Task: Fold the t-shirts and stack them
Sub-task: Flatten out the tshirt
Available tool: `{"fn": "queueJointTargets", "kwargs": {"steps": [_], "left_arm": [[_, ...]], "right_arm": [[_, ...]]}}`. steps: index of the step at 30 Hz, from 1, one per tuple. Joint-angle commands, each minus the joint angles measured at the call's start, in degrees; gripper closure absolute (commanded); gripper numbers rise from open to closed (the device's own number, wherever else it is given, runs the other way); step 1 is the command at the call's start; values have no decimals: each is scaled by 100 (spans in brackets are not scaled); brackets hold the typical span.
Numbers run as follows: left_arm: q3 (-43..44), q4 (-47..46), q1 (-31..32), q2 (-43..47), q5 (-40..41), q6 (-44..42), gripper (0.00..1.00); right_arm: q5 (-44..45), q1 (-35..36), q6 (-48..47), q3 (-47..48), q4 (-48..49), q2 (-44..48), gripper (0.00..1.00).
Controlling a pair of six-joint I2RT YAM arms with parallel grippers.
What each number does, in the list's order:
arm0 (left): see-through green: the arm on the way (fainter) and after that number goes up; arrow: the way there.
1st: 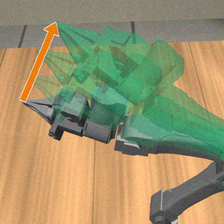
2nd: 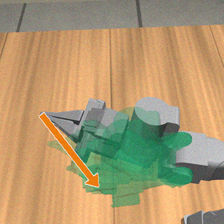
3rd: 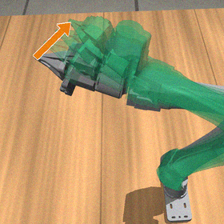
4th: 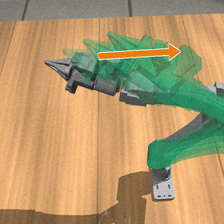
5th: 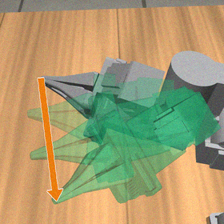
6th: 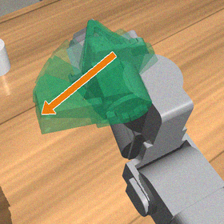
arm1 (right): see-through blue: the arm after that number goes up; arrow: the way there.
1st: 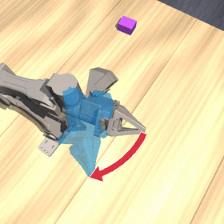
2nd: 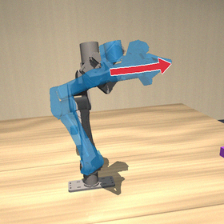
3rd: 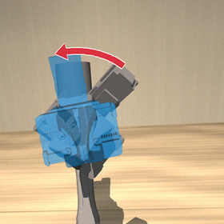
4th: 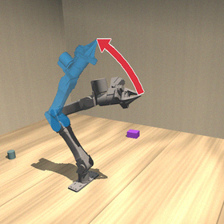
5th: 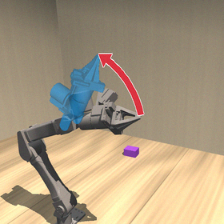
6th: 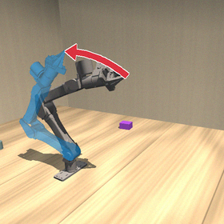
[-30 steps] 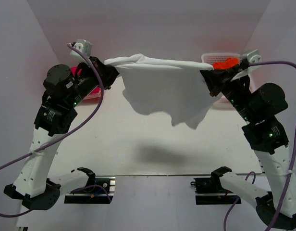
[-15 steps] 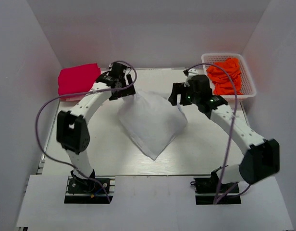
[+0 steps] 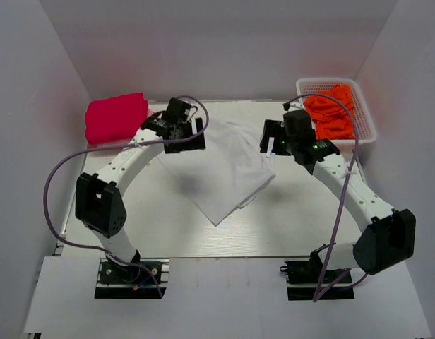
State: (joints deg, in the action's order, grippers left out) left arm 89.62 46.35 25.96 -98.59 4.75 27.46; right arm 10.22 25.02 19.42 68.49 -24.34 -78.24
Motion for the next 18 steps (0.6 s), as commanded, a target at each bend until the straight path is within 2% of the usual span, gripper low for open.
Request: {"fn": "queueJointTargets", "kwargs": {"steps": [1, 6, 9, 13, 18], "left_arm": [[-751, -161, 523, 348, -844, -320, 0], [-1517, -161, 1674, 639, -1240, -321, 0], [-1957, -100, 2227, 692, -1179, -181, 0], [-2282, -152, 2660, 429, -1021, -75, 0], [-2081, -346, 2942, -99, -530, -74, 5]], "right_arm": [[850, -128, 545, -194, -535, 431, 10], [790, -409, 616, -617, -967, 564, 10], [605, -532, 677, -793, -1222, 608, 10], [297, -612, 581, -1030, -1144, 748, 10], [-64, -647, 677, -1188, -1152, 836, 10]]}}
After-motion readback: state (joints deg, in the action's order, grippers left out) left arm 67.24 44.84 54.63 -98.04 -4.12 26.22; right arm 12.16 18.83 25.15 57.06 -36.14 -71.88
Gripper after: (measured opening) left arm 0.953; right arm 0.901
